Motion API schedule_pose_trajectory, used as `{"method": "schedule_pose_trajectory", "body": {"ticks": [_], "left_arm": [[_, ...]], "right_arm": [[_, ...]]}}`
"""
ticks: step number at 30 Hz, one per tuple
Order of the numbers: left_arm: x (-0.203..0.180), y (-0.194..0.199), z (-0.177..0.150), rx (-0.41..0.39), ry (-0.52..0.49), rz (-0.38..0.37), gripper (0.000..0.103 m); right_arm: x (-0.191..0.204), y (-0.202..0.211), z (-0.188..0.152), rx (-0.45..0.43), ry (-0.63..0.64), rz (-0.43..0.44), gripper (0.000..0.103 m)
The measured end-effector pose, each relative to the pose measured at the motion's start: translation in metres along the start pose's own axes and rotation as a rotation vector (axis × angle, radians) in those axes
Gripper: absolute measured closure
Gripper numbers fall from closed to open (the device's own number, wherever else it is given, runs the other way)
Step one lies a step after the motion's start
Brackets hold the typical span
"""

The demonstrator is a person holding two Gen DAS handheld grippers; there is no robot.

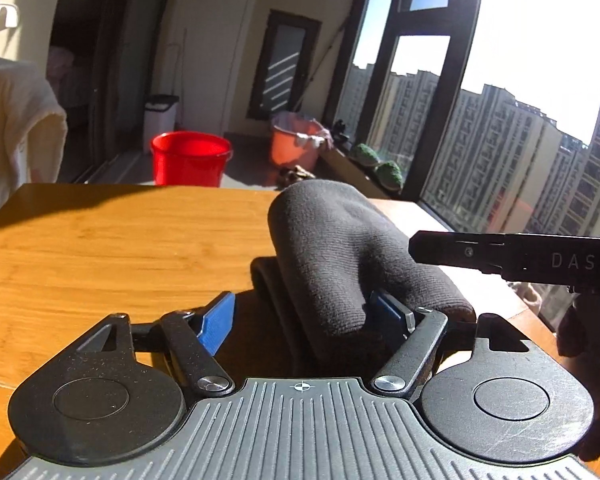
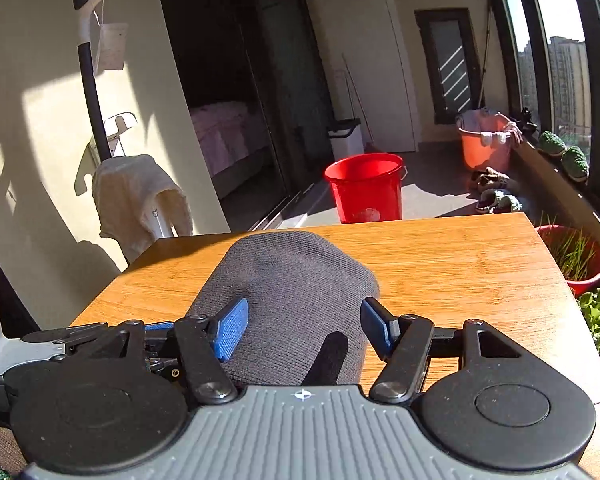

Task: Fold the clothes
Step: 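Roll both socks together toward the cuffs with the right tool while the left tool steadies them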

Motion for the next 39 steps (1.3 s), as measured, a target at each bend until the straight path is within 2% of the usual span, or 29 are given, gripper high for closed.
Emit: {"method": "schedule_pose_trajectory", "body": {"ticks": [1, 3, 5, 10, 13, 18, 22, 24, 25, 28, 29, 31, 32, 33, 37, 39], "left_arm": [[0.002, -0.001, 0.000, 0.008, 0.005, -0.006, 0.019], [0.005, -0.003, 0.001, 0.023, 0.017, -0.017, 0.019], [0.010, 0.004, 0.008, 0.020, 0.035, -0.027, 0.024], [0.012, 0.031, 0.041, -0.086, 0.080, -0.059, 0.027], [-0.004, 0.020, 0.061, -0.082, 0.084, -0.154, 0.027], [-0.011, -0.016, 0.059, -0.021, 0.051, -0.112, 0.034], [-0.016, -0.045, 0.057, 0.027, 0.025, -0.079, 0.035], [-0.017, -0.054, 0.055, 0.043, 0.015, -0.063, 0.037], [-0.015, -0.043, 0.052, 0.027, 0.019, -0.056, 0.037], [-0.008, -0.012, 0.043, -0.024, 0.033, -0.036, 0.026], [-0.006, -0.003, 0.039, -0.037, 0.035, -0.027, 0.026], [-0.002, 0.003, 0.028, -0.037, 0.032, 0.003, 0.024], [0.002, -0.001, 0.026, -0.016, 0.045, 0.001, 0.024], [0.005, -0.005, 0.023, 0.004, 0.055, 0.004, 0.024], [0.009, -0.018, 0.015, 0.029, 0.036, 0.031, 0.018], [0.012, -0.019, 0.015, 0.030, 0.035, 0.034, 0.017]], "right_arm": [[-0.004, -0.001, -0.006, 0.006, -0.020, -0.002, 0.038], [-0.011, -0.005, -0.011, 0.004, -0.065, 0.001, 0.030], [-0.013, -0.008, -0.011, 0.006, -0.073, 0.016, 0.028], [0.002, -0.014, -0.008, -0.008, 0.089, -0.018, 0.026], [0.010, -0.018, -0.006, -0.014, 0.130, -0.035, 0.026], [0.018, -0.028, 0.000, -0.022, 0.213, -0.069, 0.025], [0.011, -0.045, 0.008, -0.023, 0.225, -0.086, 0.012], [0.006, -0.045, 0.011, -0.019, 0.187, -0.071, 0.011], [0.004, -0.042, 0.011, -0.020, 0.179, -0.068, 0.011], [0.006, -0.023, 0.008, -0.051, 0.187, -0.079, 0.011], [0.006, -0.016, 0.008, -0.064, 0.188, -0.075, 0.011], [0.007, -0.008, 0.008, -0.068, 0.203, -0.079, 0.008], [0.007, -0.006, 0.005, -0.071, 0.218, -0.099, 0.001], [0.007, -0.006, 0.002, -0.074, 0.218, -0.116, 0.000], [-0.008, -0.024, -0.007, 0.044, 0.130, -0.137, 0.000], [-0.011, -0.025, -0.012, 0.050, 0.112, -0.135, 0.000]]}}
Point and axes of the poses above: each gripper's, at about its wrist camera, not at the fingertips, and y roughly against the way its jaws point, x to its left, z to its top, the point moved 1 cm from there along -y, roughly the way its jaws point, and after that the axes turned 5 degrees about z, right-handed, at the moved point
